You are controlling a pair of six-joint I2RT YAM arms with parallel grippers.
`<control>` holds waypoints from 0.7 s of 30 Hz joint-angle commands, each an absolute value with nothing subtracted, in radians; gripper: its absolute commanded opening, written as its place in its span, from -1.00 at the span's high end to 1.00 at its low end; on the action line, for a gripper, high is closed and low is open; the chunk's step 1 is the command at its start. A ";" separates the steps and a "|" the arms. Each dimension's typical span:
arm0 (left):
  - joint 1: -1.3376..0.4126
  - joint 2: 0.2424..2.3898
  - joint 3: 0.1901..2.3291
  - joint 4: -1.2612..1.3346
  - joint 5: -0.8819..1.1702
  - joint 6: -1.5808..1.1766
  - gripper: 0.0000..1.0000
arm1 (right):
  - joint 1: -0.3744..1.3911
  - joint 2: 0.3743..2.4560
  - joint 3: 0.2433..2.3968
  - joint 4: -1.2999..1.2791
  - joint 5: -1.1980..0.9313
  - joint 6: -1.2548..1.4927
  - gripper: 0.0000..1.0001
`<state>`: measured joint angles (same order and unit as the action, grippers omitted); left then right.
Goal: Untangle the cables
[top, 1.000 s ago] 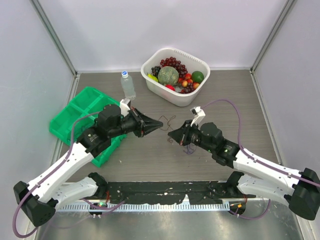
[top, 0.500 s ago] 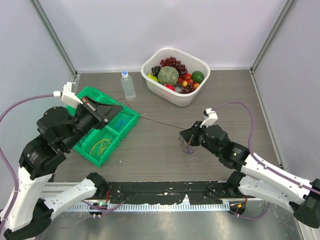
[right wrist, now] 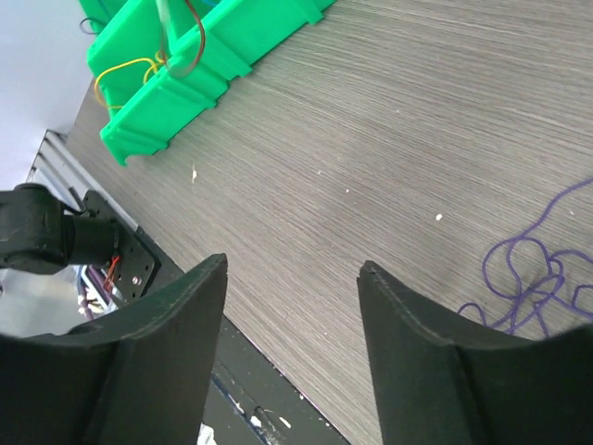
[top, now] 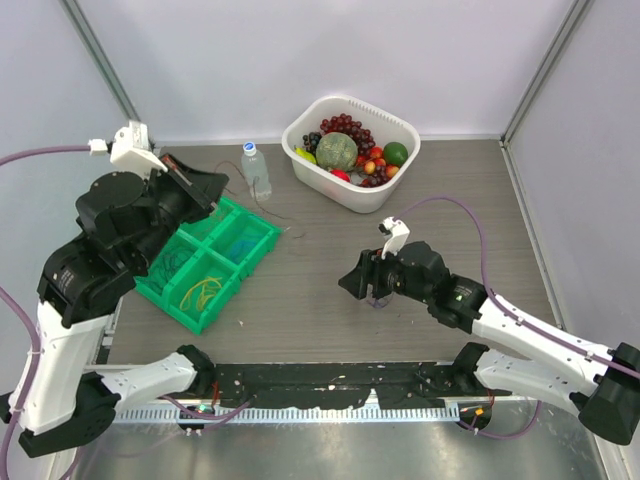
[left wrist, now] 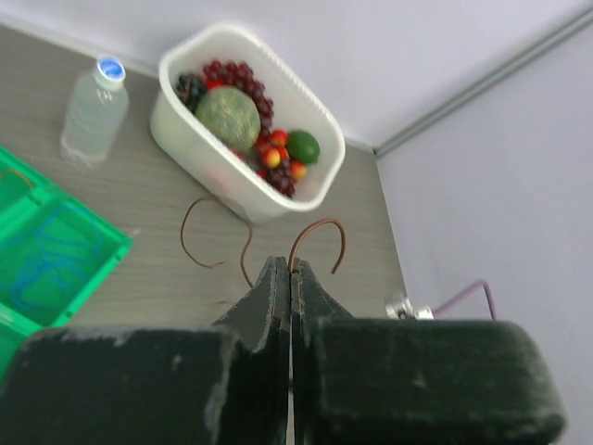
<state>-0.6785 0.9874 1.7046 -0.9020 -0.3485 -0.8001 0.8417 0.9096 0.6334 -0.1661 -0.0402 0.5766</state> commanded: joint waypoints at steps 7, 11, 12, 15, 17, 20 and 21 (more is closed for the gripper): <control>-0.673 1.098 1.853 -0.660 -0.819 -0.350 1.00 | 0.839 0.882 0.712 -0.126 -0.081 0.492 -0.33; -0.672 1.109 1.786 -0.389 -0.903 -0.090 1.00 | 0.838 0.899 0.704 -0.149 -0.061 0.486 -0.33; -0.667 1.120 1.779 -0.338 -0.913 -0.040 1.00 | 0.838 0.908 0.704 -0.156 -0.064 0.491 -0.33; -0.625 1.169 1.783 -0.244 -0.916 0.089 1.00 | 0.838 0.926 0.716 -0.164 -0.086 0.488 -0.32; -0.551 1.199 1.793 -0.230 -0.899 0.068 1.00 | 0.838 0.948 0.729 -0.170 -0.104 0.477 -0.32; -0.378 1.242 1.801 -0.236 -0.795 -0.078 1.00 | 0.838 0.960 0.756 -0.205 -0.106 0.445 -0.32; -0.335 1.258 1.808 -0.239 -0.779 -0.116 1.00 | 0.838 0.963 0.762 -0.212 -0.098 0.428 -0.32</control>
<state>-0.4862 1.2140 1.7874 -0.3389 -0.8330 -0.0460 0.8406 0.9569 0.6907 -0.1955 -0.0910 0.4873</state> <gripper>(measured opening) 0.011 0.662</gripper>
